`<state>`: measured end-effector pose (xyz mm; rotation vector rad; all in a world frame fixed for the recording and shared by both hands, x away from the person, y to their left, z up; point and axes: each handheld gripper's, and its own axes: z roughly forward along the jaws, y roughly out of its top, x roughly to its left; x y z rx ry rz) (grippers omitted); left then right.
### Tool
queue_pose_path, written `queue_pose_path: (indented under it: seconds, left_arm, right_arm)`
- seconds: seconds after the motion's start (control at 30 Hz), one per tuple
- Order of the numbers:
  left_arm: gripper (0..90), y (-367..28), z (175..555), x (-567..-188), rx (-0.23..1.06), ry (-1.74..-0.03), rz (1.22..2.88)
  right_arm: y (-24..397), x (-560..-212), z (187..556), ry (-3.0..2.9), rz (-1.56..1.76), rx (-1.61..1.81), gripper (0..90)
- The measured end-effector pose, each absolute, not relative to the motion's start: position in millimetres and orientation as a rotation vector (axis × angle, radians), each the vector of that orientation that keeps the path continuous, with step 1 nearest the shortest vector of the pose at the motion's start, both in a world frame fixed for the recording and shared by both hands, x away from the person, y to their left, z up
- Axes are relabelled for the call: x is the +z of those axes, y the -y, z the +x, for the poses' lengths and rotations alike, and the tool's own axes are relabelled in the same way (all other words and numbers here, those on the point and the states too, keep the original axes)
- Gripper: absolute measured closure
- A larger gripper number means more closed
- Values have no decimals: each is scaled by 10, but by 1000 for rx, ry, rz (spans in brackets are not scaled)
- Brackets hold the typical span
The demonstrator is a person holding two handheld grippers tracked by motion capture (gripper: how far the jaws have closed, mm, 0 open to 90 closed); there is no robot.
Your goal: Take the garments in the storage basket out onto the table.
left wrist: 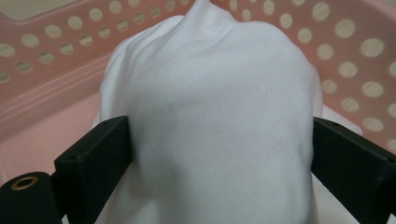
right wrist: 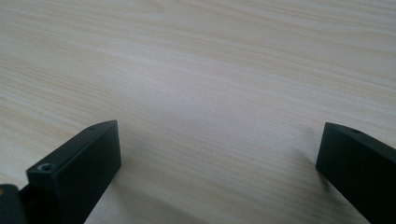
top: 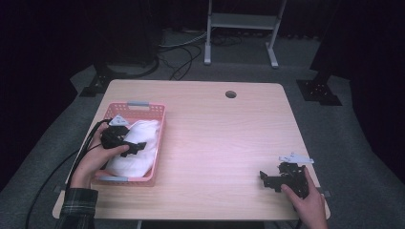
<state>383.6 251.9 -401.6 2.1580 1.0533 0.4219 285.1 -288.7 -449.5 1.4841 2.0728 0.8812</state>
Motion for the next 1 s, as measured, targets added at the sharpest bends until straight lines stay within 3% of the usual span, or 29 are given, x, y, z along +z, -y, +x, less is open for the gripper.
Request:
queue_pose_path:
  seconds: [0.23, 0.27, 1.0]
  left_arm:
    - [66, -2498, 3850, -4050, 427, -1065, 2187]
    - [0, -2490, 3854, -4064, 426, -1073, 2197]
    - [0, -2455, 3912, -4189, 368, -1134, 2259]
  right_arm:
    - [2887, -4495, 2851, -2073, 1484, 881, 0]
    - [2887, -4495, 2851, -2073, 1484, 881, 0]
    - [2887, -4495, 2851, -2073, 1484, 881, 0]
